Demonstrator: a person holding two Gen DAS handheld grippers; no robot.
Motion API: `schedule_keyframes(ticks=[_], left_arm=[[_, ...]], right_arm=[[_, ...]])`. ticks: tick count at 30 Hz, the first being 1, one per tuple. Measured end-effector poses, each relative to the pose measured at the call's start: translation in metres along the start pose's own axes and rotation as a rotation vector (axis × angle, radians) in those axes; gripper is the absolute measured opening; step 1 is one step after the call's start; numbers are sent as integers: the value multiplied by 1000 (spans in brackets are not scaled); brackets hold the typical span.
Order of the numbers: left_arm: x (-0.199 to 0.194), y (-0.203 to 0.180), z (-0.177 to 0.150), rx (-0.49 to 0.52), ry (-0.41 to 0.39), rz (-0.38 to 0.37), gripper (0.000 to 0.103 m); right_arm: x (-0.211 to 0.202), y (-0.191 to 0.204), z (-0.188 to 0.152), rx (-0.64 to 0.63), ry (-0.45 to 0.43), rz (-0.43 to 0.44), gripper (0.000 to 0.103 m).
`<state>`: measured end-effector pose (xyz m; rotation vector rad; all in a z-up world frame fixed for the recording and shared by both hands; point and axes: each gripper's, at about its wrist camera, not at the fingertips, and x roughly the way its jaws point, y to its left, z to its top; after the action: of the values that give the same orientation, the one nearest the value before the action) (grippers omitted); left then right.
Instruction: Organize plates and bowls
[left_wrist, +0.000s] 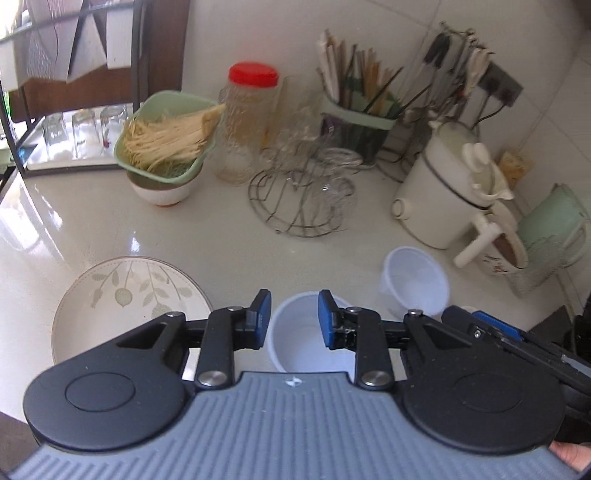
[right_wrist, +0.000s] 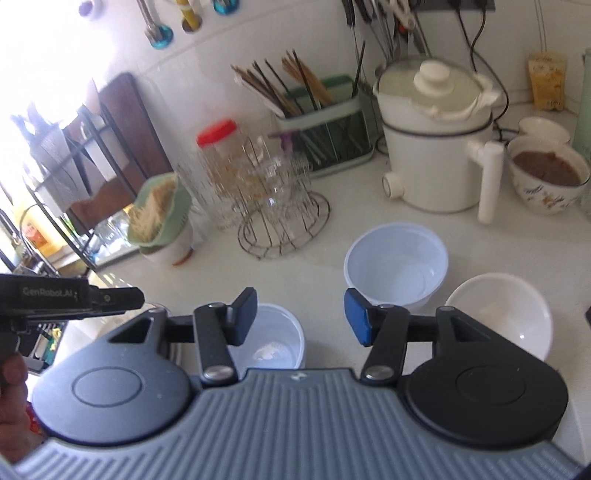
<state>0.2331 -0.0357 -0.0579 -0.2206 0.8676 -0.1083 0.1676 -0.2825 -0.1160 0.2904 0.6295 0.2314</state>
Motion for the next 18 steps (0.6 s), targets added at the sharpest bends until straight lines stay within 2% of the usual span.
schedule_keyframes(ticks=[11,18], left_arm=[[-57,-32,-36,45,-15,-51,33],[-67,-36,-52,57,13,-70,33]], right_arm=[[-68,10,-4,-24,-59,7,56],[-91,13,-19,-23,-50,-6,56]])
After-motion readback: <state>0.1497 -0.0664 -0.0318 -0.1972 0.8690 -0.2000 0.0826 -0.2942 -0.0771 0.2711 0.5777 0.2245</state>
